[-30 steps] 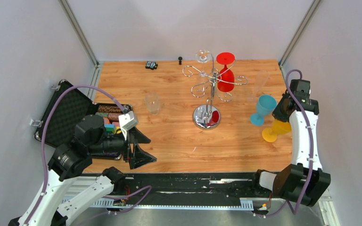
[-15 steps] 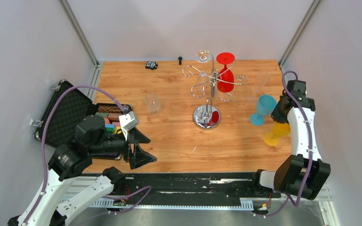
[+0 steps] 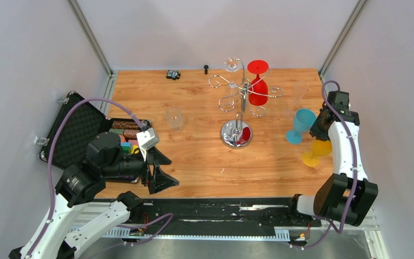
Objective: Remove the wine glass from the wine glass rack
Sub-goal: Place the wine glass at the center of the board, then adjust the wine rack at the center of the board.
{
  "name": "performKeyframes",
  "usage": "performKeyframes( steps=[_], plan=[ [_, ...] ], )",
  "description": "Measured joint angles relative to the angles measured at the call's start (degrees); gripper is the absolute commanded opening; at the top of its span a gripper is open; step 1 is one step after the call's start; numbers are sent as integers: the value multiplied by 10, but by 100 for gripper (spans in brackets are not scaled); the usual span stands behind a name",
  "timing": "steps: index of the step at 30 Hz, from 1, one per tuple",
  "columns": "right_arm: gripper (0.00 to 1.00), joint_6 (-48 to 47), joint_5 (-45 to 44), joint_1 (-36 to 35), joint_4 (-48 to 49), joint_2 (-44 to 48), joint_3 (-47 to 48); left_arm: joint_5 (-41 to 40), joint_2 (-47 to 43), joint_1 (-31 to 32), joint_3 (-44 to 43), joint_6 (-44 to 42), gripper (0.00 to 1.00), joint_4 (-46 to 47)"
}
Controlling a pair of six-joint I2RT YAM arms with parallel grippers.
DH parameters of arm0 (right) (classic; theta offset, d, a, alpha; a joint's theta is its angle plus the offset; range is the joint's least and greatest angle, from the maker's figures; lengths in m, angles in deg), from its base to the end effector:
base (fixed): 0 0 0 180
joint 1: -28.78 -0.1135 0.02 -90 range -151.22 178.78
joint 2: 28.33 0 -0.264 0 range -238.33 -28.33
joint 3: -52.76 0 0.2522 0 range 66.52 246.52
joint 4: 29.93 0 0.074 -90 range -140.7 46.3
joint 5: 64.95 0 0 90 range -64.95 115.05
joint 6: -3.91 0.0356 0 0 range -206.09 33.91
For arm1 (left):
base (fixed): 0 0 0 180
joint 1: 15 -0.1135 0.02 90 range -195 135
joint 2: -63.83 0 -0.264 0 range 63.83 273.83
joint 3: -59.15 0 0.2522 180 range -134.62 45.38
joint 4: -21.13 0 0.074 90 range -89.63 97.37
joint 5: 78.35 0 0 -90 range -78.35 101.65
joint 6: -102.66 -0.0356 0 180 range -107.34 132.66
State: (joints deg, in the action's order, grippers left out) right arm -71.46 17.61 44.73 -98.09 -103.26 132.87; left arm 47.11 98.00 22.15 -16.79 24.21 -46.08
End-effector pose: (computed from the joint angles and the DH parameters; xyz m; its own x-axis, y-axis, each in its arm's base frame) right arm 0.2412 -0.0737 0.2938 -0.7457 0.4736 -0.4687 0.5347 0.8450 0.0031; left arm 0.0534 -0.0664 0.3855 -0.5175 0.1875 -0.8349 0.8225 0.3780 -0.4250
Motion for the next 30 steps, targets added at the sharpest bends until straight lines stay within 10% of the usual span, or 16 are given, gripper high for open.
performKeyframes(
  steps=[12, 30],
  plan=[
    [46, -6, -13, 0, -37, 4, 106, 0, 0, 3, 0, -1, 100, -6],
    [54, -17, 185, 0, -47, 99, 242, -12, 22, 3, 0, 0, 100, -14]
  ],
)
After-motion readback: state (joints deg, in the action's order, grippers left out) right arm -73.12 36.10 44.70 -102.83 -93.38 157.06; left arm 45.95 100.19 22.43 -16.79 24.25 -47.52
